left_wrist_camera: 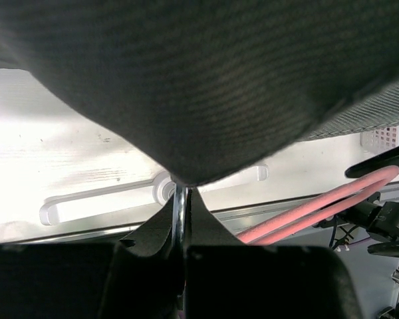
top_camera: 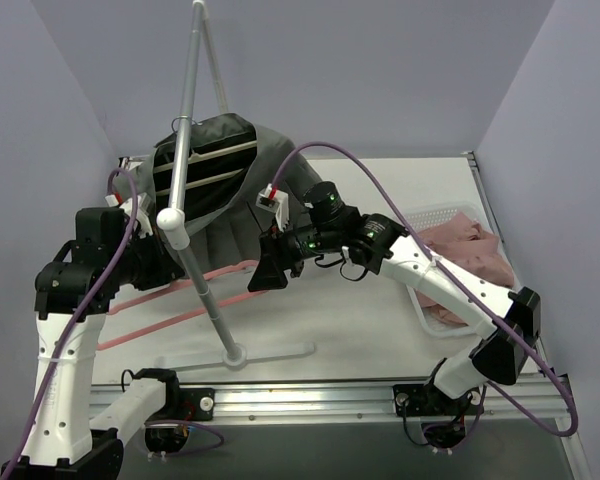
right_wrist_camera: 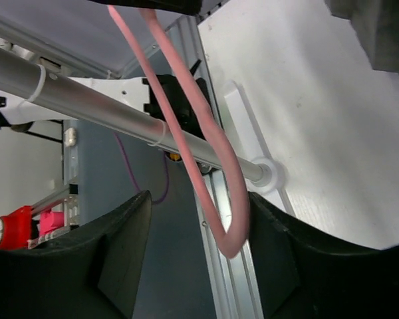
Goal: Remove the skirt from the hanger
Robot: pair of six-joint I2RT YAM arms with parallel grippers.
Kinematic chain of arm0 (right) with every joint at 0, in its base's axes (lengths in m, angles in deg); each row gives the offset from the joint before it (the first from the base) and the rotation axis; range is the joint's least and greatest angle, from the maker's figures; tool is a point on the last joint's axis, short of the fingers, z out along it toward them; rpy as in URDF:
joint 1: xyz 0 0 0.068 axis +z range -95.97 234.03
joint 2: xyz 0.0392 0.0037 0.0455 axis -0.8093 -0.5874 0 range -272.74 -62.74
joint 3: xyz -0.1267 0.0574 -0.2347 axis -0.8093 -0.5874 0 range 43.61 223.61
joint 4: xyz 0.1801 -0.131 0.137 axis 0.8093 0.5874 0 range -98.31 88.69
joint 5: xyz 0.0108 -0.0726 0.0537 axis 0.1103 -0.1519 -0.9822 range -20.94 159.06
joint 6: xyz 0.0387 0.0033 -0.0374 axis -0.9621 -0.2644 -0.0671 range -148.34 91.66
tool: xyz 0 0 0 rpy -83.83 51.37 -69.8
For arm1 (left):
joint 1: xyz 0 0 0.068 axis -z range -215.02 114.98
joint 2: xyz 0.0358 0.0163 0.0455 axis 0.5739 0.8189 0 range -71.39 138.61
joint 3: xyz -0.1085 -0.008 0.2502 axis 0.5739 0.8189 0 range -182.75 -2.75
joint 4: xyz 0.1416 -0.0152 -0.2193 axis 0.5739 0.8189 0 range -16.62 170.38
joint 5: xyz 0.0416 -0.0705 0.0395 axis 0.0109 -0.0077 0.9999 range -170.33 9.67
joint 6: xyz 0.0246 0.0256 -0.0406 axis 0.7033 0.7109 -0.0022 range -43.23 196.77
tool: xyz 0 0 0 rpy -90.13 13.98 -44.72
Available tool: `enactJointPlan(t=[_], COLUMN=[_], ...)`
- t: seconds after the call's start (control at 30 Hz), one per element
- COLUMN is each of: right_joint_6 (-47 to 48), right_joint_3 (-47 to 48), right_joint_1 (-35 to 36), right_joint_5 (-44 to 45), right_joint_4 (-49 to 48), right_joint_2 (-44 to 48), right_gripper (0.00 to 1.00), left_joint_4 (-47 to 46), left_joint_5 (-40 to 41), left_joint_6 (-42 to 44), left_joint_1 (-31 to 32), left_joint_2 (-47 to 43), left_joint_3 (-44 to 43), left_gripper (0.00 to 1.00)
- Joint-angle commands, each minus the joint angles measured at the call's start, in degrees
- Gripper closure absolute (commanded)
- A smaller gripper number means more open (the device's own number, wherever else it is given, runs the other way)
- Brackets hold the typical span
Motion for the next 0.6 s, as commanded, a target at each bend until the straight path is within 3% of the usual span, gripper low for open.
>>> enactJointPlan(t=[0.0, 0.03, 0.13, 0.17, 0.27, 0.3, 0.33, 0.43, 0.5, 0.53, 0.57], right_joint_6=[-2.38, -3.00, -5.54, -5.99, -7.05, -6.35, -6.00, -4.24, -2.04, -2.04, -1.78], right_joint_3=[-0.67, -1.02, -1.64, -1.73, -2.87, -3.05, -3.48, -2.96, -1.91, -1.82, -1.82], right_joint_1=[-0.36, -0.36, -0.36, -0.36, -0.19, 0.07, 0.25, 0.25, 0.52, 0.52, 0.52], right_joint_5=[-7.34, -8.04, -8.75, -8.84, -7.36, -5.87, -4.64, -3.66, -3.39, -3.22, -2.70], right_joint_4=[-6.00, -6.88, -9.78, -10.66, -11.98, -11.90, -11.98, -10.69, -8.47, -8.47, -8.56], right_joint_2=[-1.21, -1.39, -2.00, -1.92, -0.52, 0.10, 0.80, 1.25, 1.24, 1.33, 1.59], right_gripper=[0.48, 0.53, 0.93, 1.00, 1.00, 1.00, 1.00, 1.00, 1.00, 1.00, 1.00], left_joint_4=[-1.69, -1.86, -2.22, -2.30, -2.65, -2.92, -3.09, -3.36, -3.18, -3.10, -3.01], left_joint_5=[-1.79, -1.88, -2.14, -2.14, -2.23, -2.32, -2.41, -2.50, -2.32, -2.32, -2.49], left_joint_6=[-0.21, -0.21, -0.56, -0.74, -1.88, -2.23, -2.93, -3.81, -4.43, -4.78, -4.87], left_joint_1=[0.28, 0.28, 0.28, 0.28, 0.28, 0.28, 0.28, 0.20, 0.28, 0.28, 0.28], left_joint_2=[0.08, 0.08, 0.08, 0.00, -0.70, -0.88, -1.23, -2.37, -3.08, -3.43, -3.95], left_joint_3=[-1.27, -1.27, -1.18, -1.10, -0.83, -0.57, -0.40, 0.75, 1.36, 1.54, 1.71], left_gripper=[0.98, 0.98, 0.98, 0.98, 0.85, 0.68, 0.59, 0.39, 0.33, 0.10, 0.06])
